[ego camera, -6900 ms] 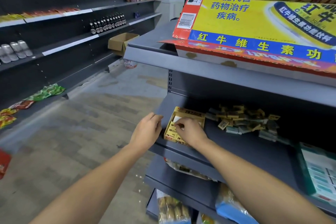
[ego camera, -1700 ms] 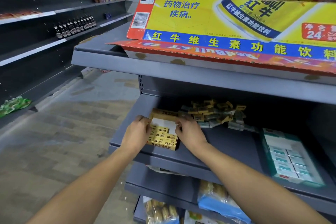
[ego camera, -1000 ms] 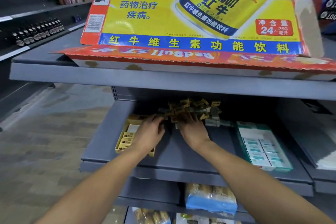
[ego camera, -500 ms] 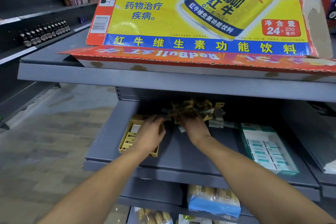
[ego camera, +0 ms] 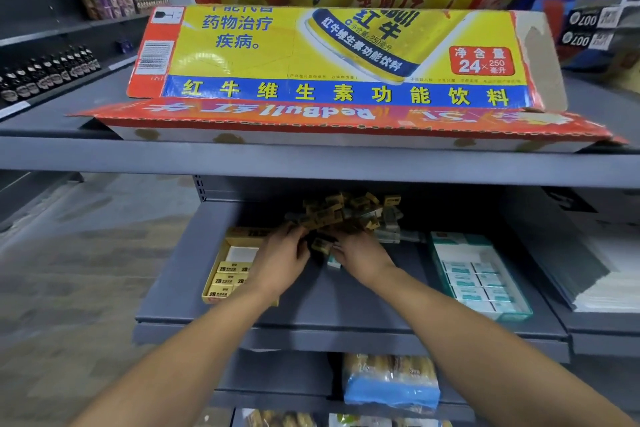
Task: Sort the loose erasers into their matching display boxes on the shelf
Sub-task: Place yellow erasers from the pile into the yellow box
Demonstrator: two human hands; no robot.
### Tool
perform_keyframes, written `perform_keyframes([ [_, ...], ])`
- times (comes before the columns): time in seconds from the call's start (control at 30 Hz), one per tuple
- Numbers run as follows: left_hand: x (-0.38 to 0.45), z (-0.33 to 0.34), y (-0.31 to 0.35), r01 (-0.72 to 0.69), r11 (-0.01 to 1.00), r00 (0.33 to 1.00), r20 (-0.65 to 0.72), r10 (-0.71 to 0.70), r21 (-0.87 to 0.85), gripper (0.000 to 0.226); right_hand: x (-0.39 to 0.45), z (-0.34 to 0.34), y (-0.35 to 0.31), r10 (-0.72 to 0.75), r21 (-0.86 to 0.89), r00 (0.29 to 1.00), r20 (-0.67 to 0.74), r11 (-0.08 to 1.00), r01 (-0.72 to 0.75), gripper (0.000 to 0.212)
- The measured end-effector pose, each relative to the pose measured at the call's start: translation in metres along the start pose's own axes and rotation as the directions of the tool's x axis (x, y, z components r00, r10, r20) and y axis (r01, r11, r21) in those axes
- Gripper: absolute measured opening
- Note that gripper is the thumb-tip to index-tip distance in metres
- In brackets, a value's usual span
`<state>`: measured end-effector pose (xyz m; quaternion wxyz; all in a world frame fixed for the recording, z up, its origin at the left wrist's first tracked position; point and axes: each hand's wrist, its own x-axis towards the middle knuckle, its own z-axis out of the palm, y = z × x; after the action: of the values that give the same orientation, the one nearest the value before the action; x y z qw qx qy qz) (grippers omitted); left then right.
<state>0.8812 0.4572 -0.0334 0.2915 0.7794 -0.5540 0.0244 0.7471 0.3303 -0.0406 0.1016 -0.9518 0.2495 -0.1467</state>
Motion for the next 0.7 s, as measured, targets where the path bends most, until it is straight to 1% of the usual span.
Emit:
perform_keyframes([
  [0.1, -0.001, -0.001, -0.001, 0.015, 1.000, 1.000, -0.006, -0.015, -0.007, 0.025, 0.000, 0.004, -0.004, 0.035, -0.008, 0.999, -0.003, 0.999, -0.035, 0.040],
  [0.2, -0.003, -0.003, -0.005, 0.016, 1.000, 1.000, -0.011, -0.016, -0.015, 0.027, 0.002, 0.009, -0.011, 0.069, -0.144, 0.997, 0.028, 0.987, -0.065, 0.043],
  [0.27, -0.005, -0.005, -0.006, 0.009, 1.000, 1.000, -0.014, -0.009, -0.012, 0.027, 0.004, 0.011, -0.016, 0.101, -0.189, 0.994, 0.036, 0.978, -0.092, 0.037],
  [0.33, -0.007, -0.007, -0.007, 0.007, 1.000, 1.000, -0.014, -0.007, -0.010, 0.028, 0.004, 0.010, -0.018, 0.104, -0.142, 0.994, 0.020, 0.985, -0.100, 0.034],
  [0.37, -0.007, -0.008, -0.007, 0.010, 1.000, 1.000, -0.011, -0.010, -0.009, 0.028, 0.003, 0.009, -0.018, 0.083, -0.091, 0.997, 0.003, 0.992, -0.083, 0.036],
  [0.43, -0.006, -0.007, -0.006, 0.020, 1.000, 1.000, -0.006, -0.020, -0.005, 0.028, -0.002, 0.004, -0.016, 0.014, 0.030, 0.998, -0.063, 0.999, -0.013, 0.042],
  [0.5, -0.004, -0.005, -0.002, 0.021, 1.000, 1.000, 0.006, -0.021, 0.003, 0.031, -0.008, -0.004, -0.013, -0.047, 0.100, 0.991, -0.125, 0.993, 0.060, 0.044],
  [0.57, -0.002, 0.000, 0.005, 0.004, 1.000, 1.000, 0.028, -0.004, -0.002, 0.034, -0.015, -0.011, -0.010, -0.074, 0.129, 0.985, -0.158, 0.987, 0.095, 0.045],
  [0.7, 0.002, 0.012, 0.021, -0.053, 0.997, 0.998, 0.041, 0.055, -0.048, 0.035, -0.029, -0.021, 0.000, -0.055, 0.164, 0.981, -0.186, 0.983, 0.086, 0.044],
])
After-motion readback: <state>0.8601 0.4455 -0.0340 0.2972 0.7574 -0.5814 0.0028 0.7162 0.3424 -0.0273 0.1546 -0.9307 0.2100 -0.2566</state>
